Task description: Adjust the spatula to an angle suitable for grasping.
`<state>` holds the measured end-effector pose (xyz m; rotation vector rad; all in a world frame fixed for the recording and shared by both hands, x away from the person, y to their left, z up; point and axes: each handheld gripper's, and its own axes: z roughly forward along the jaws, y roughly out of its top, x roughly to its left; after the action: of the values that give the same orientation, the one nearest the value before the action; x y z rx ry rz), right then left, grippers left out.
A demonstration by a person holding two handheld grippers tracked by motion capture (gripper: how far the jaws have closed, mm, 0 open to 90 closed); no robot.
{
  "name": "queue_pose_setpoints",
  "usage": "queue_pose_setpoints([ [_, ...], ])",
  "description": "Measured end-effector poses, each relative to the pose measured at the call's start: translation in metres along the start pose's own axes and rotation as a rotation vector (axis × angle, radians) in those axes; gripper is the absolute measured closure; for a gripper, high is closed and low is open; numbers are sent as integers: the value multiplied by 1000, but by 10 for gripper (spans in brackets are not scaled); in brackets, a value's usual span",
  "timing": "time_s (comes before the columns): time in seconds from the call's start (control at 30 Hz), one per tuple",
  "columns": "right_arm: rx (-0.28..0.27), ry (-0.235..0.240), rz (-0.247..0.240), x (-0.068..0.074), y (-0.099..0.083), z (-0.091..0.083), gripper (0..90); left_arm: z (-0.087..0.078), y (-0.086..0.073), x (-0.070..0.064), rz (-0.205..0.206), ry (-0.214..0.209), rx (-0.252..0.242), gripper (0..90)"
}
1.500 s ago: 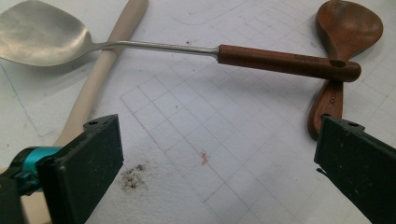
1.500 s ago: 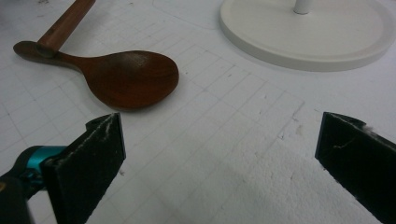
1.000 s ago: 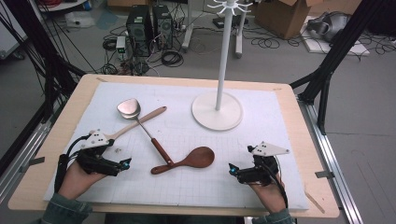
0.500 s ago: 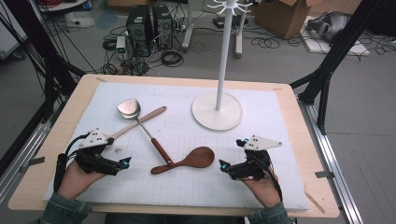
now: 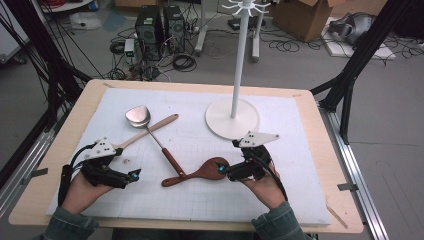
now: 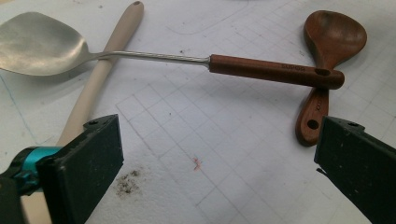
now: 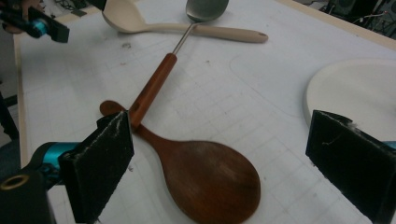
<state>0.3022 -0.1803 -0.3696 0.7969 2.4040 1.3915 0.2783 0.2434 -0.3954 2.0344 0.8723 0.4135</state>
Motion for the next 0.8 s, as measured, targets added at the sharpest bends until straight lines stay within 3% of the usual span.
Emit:
queue_pose_setpoints([
  [0.33, 52, -1, 10, 7, 30, 33, 66, -1, 0, 1, -1, 4, -3, 18],
  [0.8, 63, 49, 23, 19, 37, 83, 71, 0, -1, 0, 4, -1, 5, 18],
])
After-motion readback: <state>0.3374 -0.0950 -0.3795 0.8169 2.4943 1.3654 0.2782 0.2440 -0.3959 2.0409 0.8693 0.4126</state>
